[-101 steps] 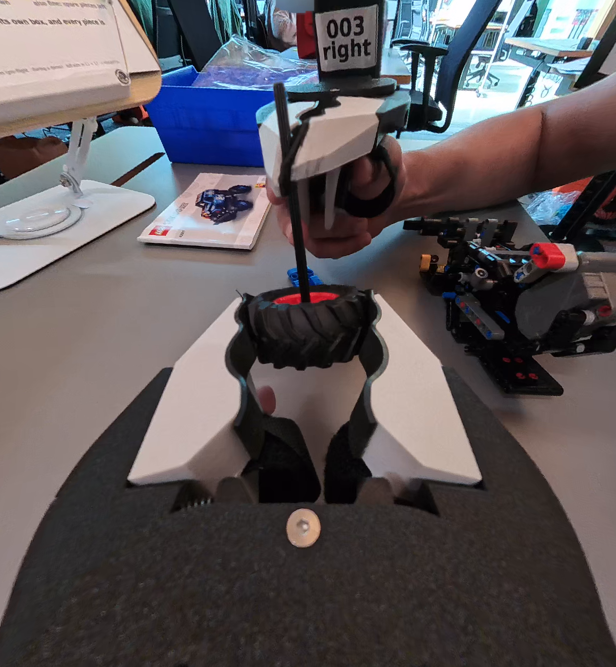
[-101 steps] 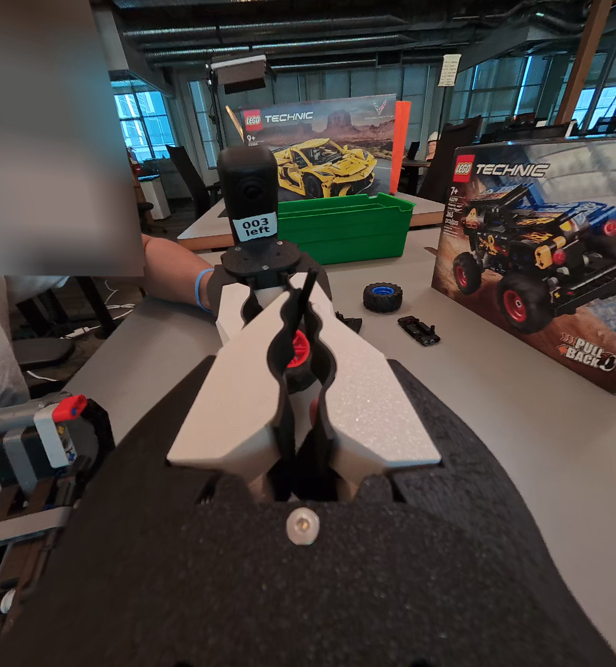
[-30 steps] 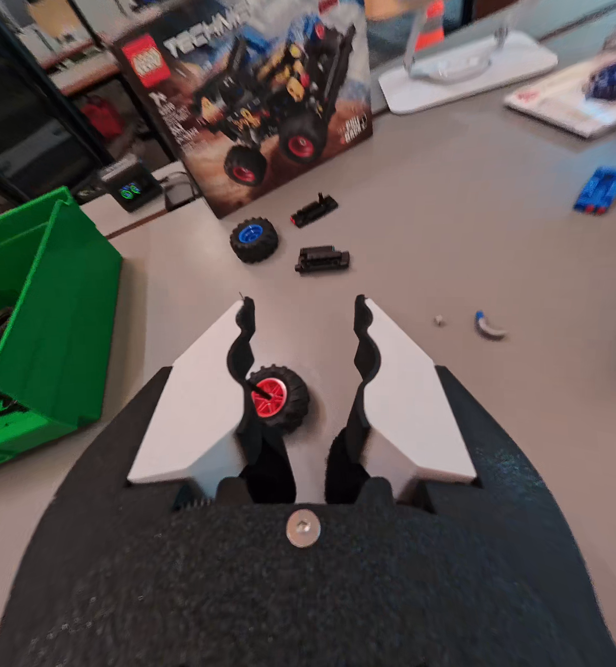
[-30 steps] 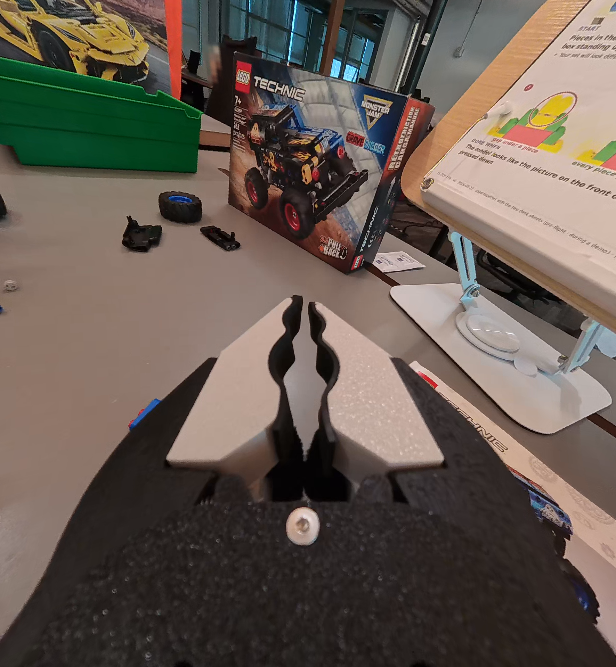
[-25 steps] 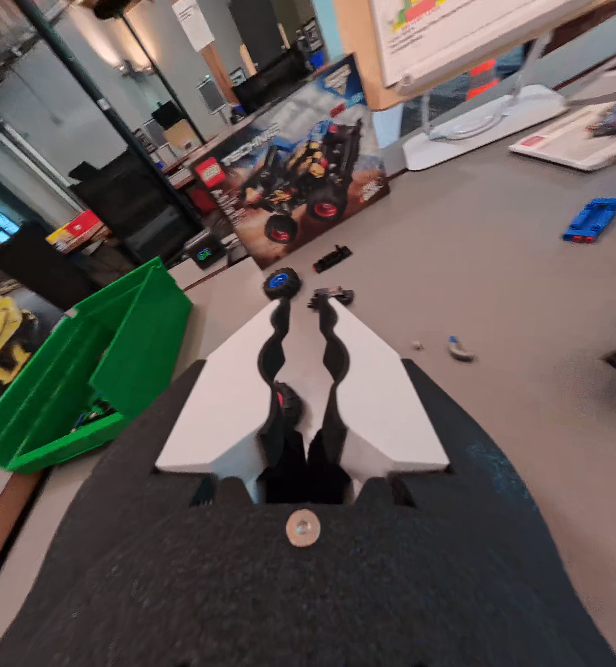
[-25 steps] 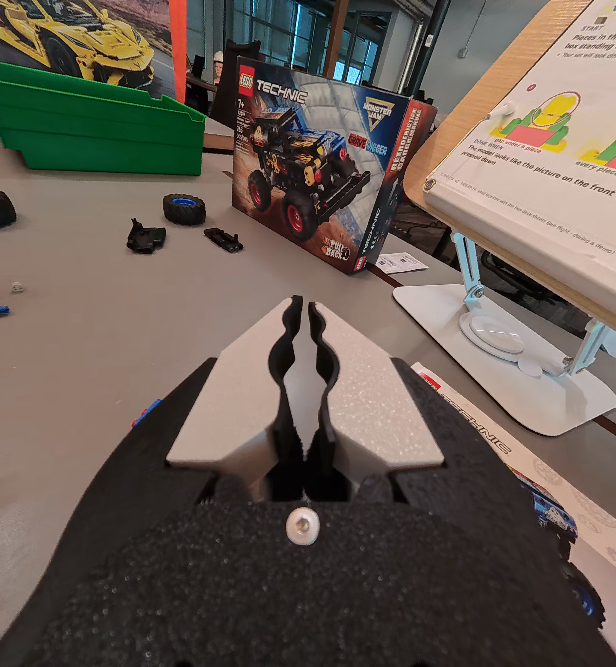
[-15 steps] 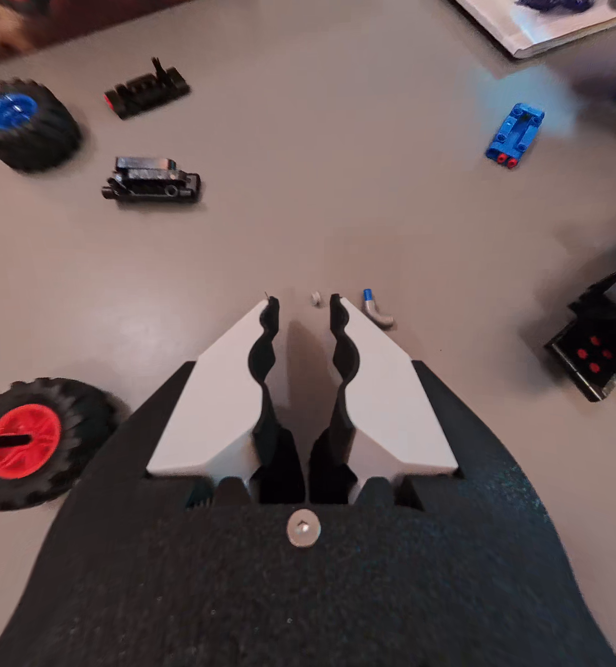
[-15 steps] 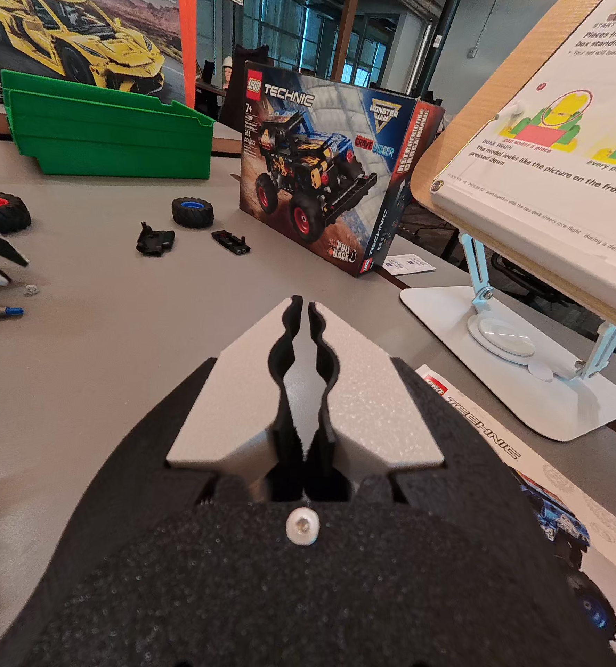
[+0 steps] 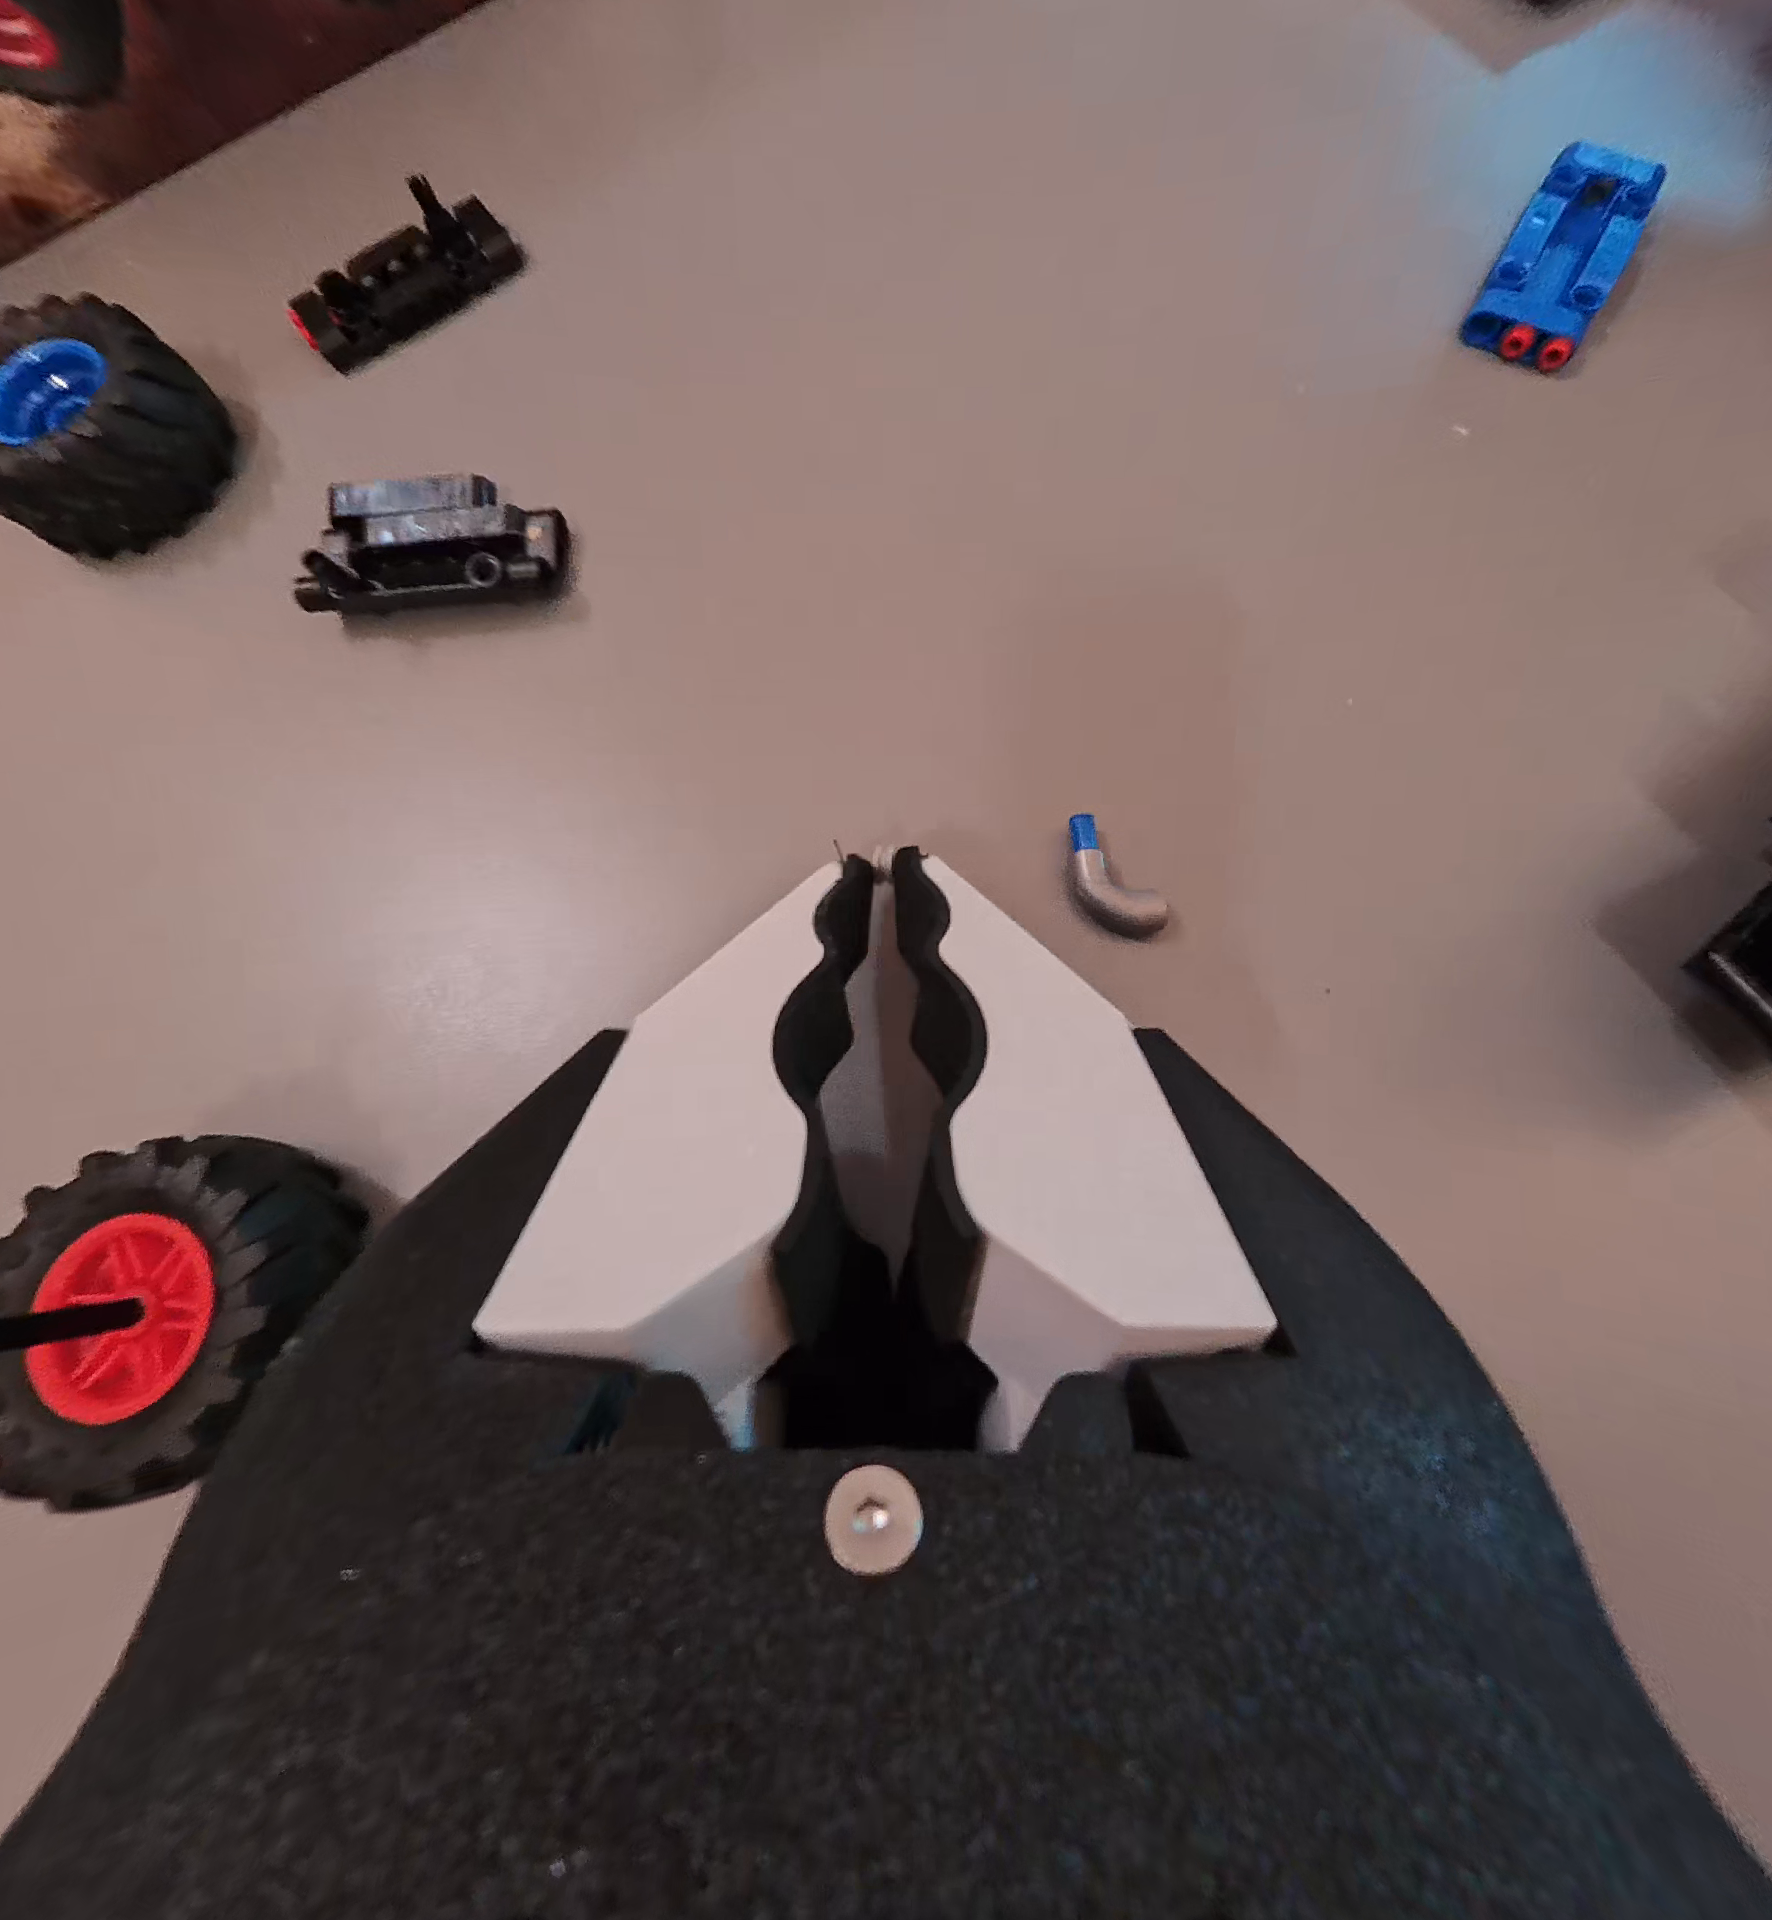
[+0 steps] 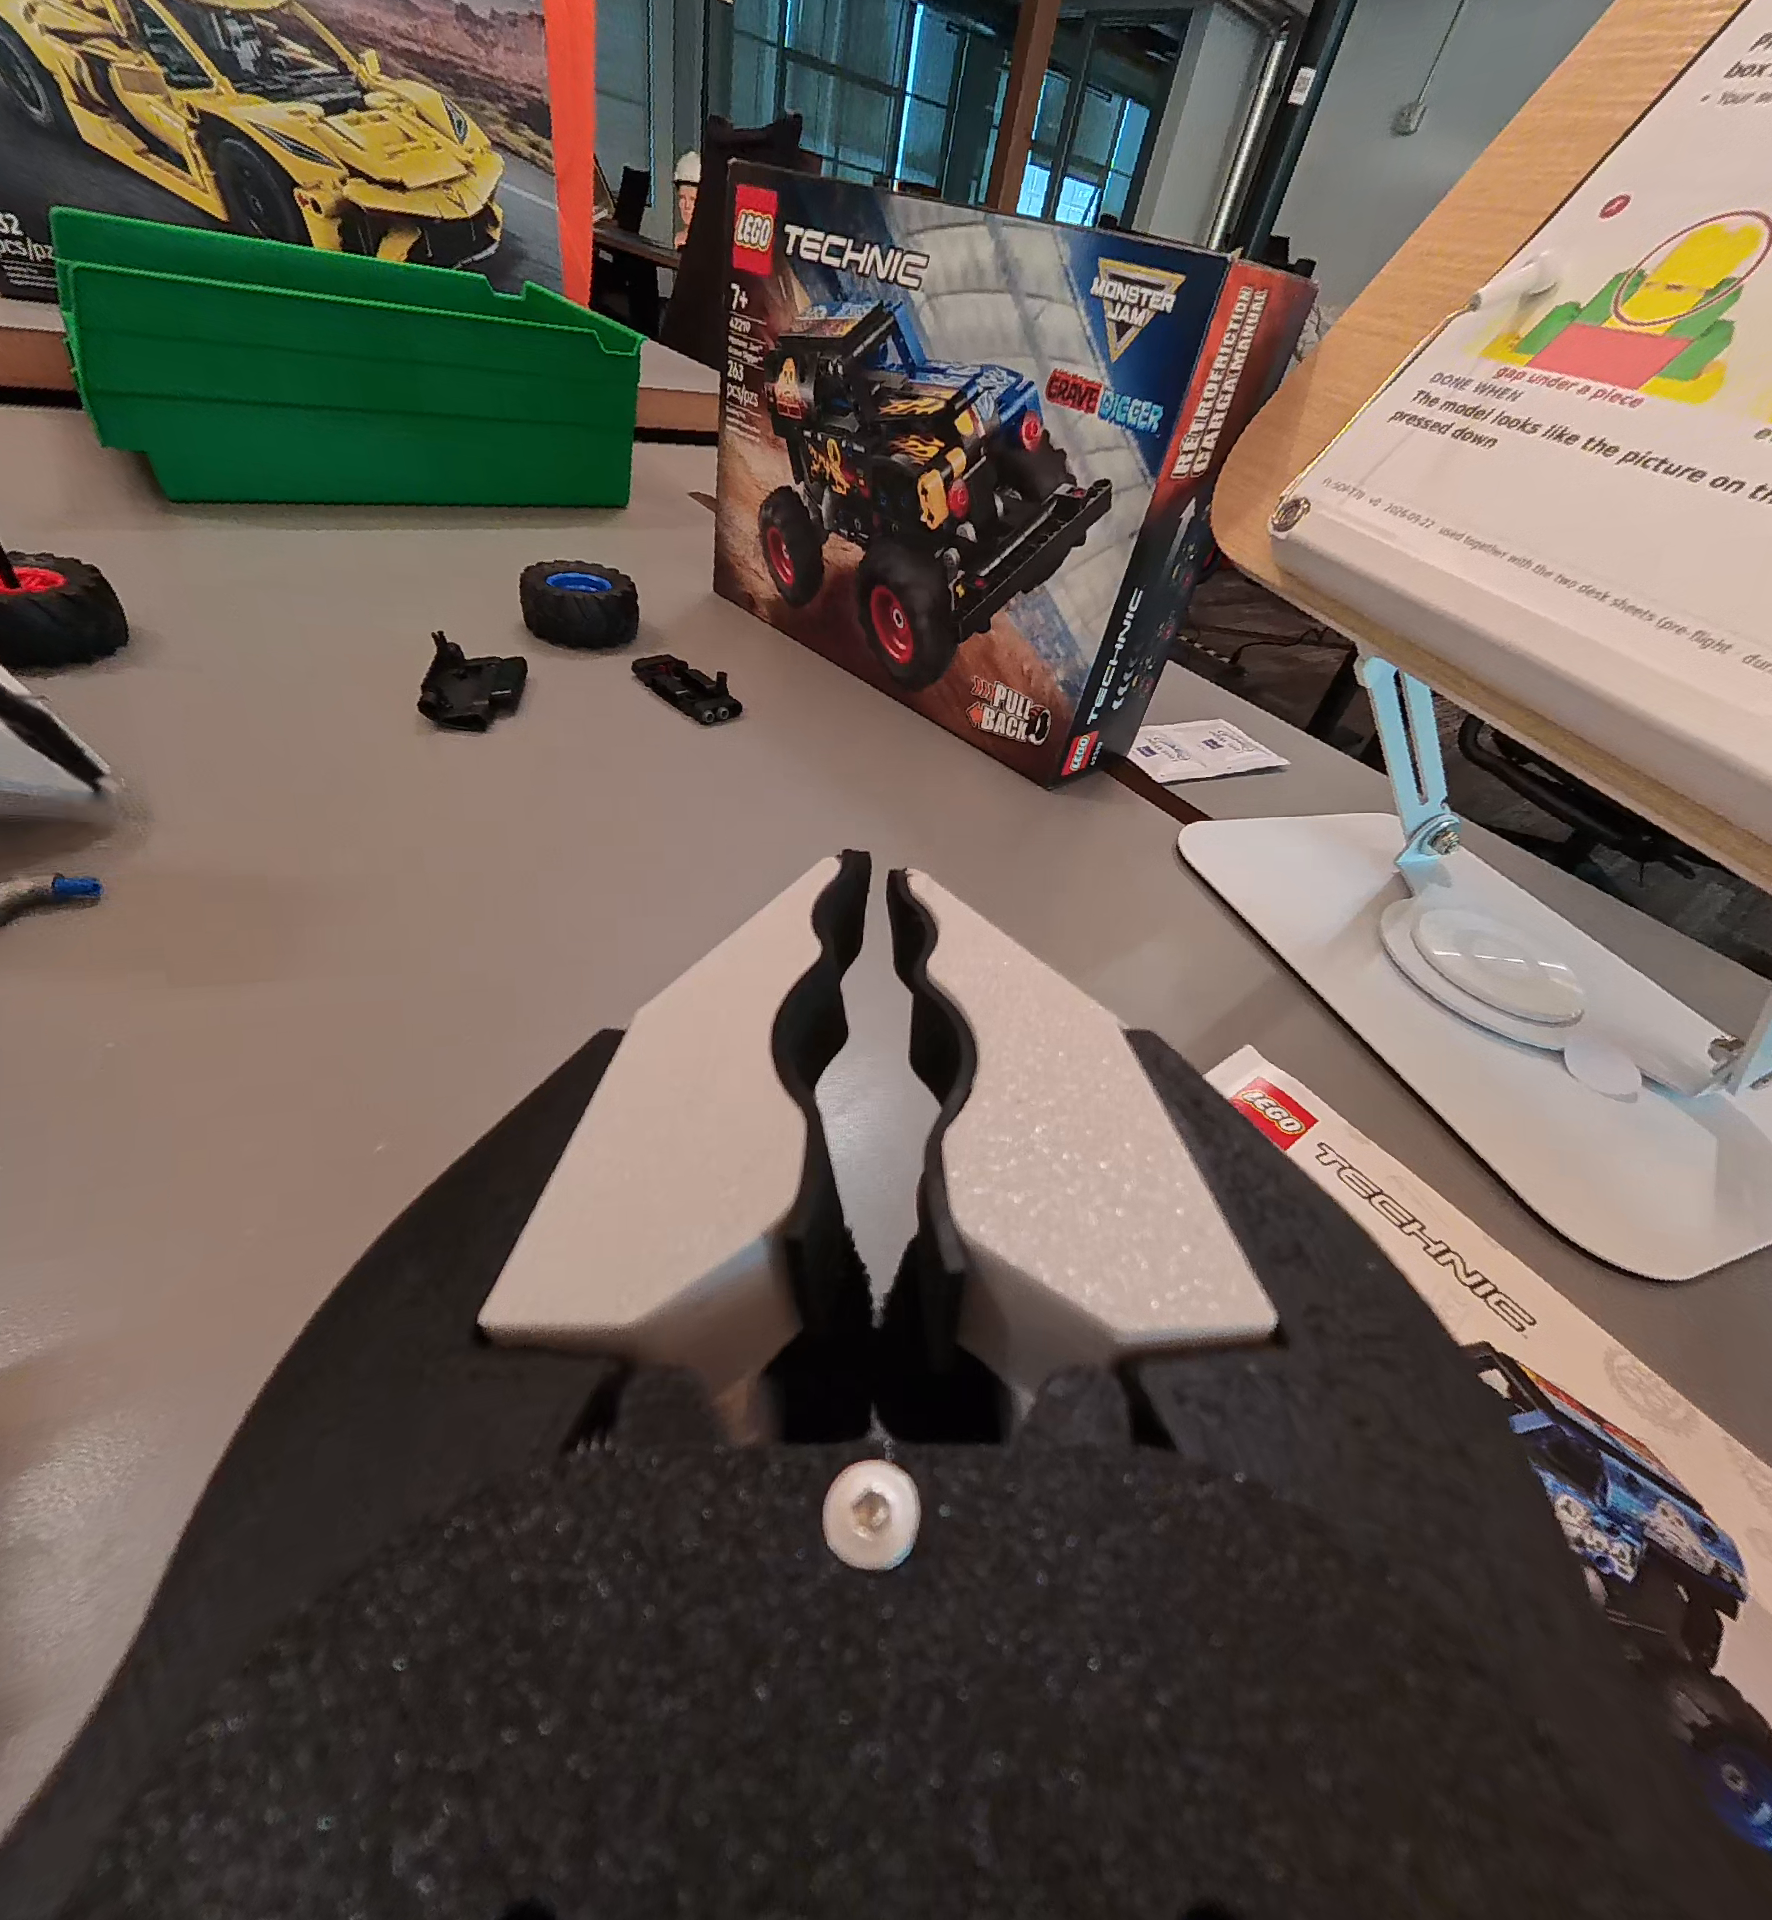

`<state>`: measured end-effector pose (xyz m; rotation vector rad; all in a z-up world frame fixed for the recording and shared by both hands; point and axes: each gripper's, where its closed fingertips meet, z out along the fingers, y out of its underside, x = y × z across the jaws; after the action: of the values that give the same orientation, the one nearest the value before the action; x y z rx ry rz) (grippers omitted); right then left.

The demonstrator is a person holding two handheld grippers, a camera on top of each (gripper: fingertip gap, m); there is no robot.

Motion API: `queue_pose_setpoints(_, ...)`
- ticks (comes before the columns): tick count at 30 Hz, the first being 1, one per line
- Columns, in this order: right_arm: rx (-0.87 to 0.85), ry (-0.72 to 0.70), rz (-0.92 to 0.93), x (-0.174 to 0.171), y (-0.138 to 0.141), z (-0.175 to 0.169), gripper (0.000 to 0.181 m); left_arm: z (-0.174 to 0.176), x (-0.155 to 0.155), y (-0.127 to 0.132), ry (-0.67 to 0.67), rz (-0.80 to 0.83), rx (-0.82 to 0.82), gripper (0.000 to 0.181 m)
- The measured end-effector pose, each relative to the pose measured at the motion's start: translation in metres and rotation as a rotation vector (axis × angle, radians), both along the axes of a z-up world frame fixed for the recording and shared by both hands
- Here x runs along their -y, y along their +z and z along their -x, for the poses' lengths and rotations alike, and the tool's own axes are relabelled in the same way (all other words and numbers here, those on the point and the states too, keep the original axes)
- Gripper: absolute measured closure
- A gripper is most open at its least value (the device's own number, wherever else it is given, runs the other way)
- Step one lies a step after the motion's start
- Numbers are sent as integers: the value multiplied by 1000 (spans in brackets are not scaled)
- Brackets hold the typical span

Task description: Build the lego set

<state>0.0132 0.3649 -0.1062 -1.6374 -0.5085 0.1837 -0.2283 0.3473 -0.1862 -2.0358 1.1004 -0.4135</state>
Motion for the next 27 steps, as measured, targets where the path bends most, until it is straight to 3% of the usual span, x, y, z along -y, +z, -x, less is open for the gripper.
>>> queue_pose_setpoints(4,-9,9,11,0,-1,1,177,16,13,36,-62,136,209,177)
queue_pose_setpoints(8,-17,2,10,0,0,-1,177,66,-1,79,-25,150,351,177)
queue_pose_setpoints(10,-24,1,11,0,0,-2,177,110,-24,104,53,56,346,177)
queue_pose_setpoints(13,-25,-2,13,-1,0,-3,177,195,-81,130,267,-52,287,178)
queue_pose_setpoints(16,-15,-4,17,-1,-1,-2,177,286,-158,119,502,-85,77,178)
queue_pose_setpoints(19,-4,-13,8,-1,-1,-2,177,339,-222,96,612,15,-50,177)
queue_pose_setpoints(23,-8,-23,10,-1,0,-4,177,355,-278,68,616,181,-163,176)
queue_pose_setpoints(27,-15,-24,21,-2,-1,-5,177,335,-313,46,536,220,-206,177)
